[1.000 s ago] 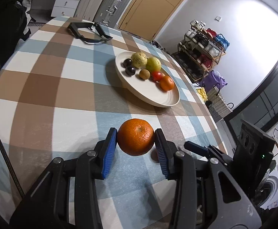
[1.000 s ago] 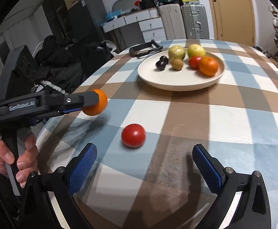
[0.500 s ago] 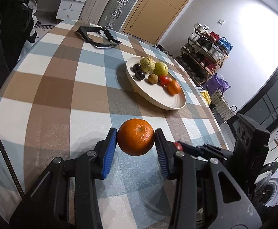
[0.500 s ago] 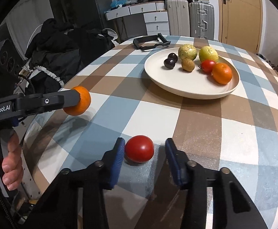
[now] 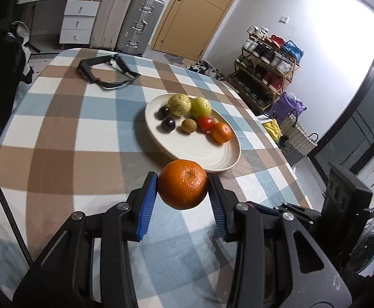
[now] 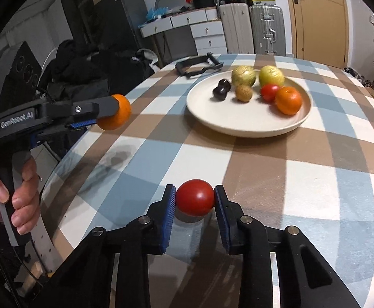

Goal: Organize fruits
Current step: 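Carry the orange and tomato onto the plate and open both tools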

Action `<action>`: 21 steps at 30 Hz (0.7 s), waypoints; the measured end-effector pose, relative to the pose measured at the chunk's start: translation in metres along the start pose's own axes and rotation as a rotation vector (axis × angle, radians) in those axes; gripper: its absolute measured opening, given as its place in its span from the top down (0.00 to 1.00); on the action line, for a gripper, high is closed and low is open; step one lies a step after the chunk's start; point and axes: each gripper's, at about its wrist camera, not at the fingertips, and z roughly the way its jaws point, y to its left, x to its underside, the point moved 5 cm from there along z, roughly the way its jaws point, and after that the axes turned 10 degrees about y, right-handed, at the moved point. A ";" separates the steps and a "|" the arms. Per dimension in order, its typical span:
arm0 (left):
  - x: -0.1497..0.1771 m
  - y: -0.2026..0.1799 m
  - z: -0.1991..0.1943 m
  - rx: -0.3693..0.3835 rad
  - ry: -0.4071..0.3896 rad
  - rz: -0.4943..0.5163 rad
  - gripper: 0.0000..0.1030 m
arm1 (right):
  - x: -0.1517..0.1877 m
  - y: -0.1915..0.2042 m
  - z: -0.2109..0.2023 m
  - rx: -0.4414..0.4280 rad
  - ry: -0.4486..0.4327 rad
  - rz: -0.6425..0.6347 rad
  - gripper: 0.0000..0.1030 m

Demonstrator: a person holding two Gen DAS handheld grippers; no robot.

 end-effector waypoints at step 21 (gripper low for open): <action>-0.063 -0.038 0.092 -0.013 0.100 0.049 0.64 | -0.072 -0.062 -0.021 -0.016 -0.104 0.064 0.70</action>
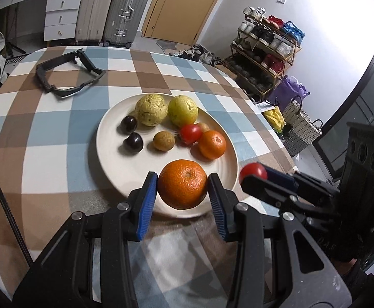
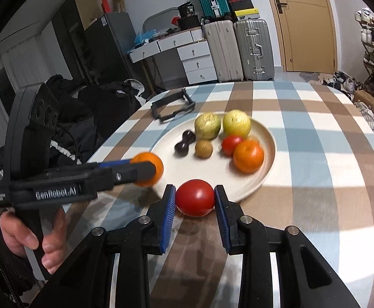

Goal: Organize fruits
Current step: 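Carry the orange and tomato onto the plate and open both tools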

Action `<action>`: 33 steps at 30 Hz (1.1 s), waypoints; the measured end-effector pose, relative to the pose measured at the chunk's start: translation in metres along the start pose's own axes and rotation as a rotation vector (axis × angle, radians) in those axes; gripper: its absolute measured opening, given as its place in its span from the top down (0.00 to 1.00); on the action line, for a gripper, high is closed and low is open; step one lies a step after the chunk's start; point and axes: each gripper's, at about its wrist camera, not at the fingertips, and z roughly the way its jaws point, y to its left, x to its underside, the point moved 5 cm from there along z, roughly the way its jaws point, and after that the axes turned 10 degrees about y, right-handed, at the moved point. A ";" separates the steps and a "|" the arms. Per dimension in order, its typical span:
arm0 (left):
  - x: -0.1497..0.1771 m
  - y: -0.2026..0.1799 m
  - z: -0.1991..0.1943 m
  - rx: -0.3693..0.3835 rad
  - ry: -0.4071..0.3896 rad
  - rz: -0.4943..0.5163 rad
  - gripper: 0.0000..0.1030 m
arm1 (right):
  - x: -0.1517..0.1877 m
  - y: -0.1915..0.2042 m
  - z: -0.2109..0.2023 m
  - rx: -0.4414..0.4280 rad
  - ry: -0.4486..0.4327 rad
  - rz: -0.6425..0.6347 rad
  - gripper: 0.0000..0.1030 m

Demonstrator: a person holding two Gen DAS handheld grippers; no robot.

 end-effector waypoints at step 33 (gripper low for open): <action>-0.024 0.005 0.067 0.014 0.103 0.013 0.64 | -0.062 -0.037 0.069 -0.051 0.093 0.029 0.70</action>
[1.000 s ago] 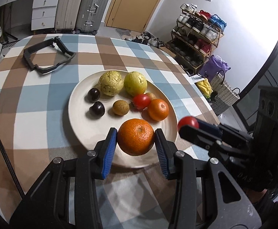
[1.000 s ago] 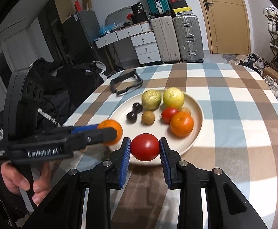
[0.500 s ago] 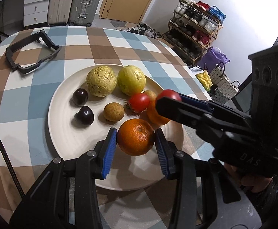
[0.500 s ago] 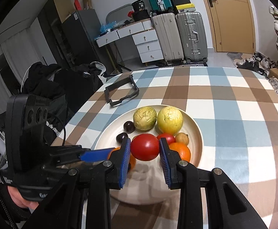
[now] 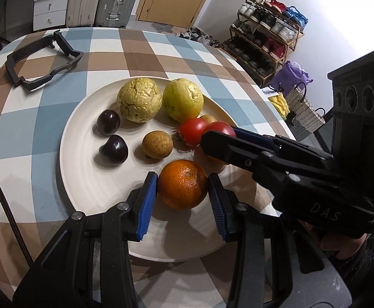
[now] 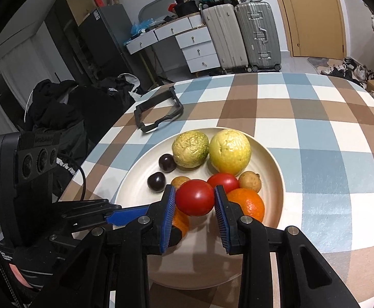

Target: Organize fruits

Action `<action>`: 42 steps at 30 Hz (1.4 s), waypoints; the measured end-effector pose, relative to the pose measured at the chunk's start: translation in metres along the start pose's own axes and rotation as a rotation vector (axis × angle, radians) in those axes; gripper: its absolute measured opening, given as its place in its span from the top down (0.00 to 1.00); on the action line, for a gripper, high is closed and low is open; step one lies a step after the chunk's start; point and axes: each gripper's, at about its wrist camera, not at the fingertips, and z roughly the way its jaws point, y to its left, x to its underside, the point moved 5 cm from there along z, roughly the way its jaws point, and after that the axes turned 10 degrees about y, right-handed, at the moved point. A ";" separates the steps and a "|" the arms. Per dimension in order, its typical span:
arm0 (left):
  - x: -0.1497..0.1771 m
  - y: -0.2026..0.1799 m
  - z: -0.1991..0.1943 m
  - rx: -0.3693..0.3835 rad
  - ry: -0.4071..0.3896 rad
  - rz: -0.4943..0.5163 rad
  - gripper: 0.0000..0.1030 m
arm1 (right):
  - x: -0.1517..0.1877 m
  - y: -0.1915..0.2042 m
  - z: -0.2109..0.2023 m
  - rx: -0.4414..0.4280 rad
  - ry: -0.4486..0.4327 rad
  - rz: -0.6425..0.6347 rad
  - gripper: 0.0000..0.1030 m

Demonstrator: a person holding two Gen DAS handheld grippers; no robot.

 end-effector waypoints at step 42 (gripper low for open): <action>0.062 -0.076 -0.227 -0.348 -0.634 0.070 0.01 | 0.060 0.082 -0.213 0.253 -0.663 -0.134 0.00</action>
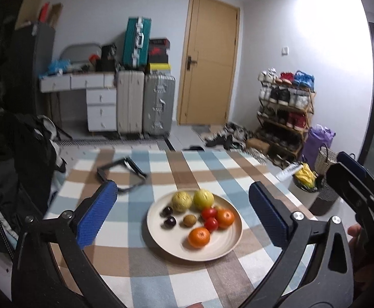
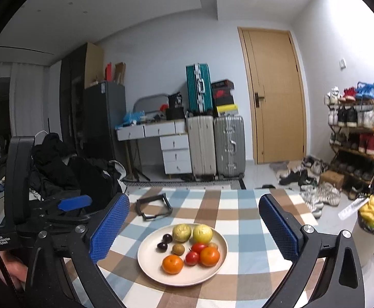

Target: Organize fruits

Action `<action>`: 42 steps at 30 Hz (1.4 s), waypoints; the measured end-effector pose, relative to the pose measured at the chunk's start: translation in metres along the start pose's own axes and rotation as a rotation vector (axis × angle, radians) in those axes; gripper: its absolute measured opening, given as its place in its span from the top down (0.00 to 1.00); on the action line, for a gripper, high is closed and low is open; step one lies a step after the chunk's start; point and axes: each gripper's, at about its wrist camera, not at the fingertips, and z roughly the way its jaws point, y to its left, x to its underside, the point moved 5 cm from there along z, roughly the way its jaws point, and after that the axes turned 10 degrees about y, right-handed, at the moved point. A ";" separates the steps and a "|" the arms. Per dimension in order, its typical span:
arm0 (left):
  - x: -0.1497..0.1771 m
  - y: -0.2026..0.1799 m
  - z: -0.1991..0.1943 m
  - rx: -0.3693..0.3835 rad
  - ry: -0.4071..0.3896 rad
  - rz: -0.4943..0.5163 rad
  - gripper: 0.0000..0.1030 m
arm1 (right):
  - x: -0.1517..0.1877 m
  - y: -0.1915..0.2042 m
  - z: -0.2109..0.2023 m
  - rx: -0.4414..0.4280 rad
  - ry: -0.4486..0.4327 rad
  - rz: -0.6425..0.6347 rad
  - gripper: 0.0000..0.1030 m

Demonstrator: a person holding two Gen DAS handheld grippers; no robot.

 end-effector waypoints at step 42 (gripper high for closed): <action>0.103 0.044 0.053 -0.166 -0.022 0.015 0.01 | 0.093 -0.023 0.030 0.108 0.041 -0.012 0.00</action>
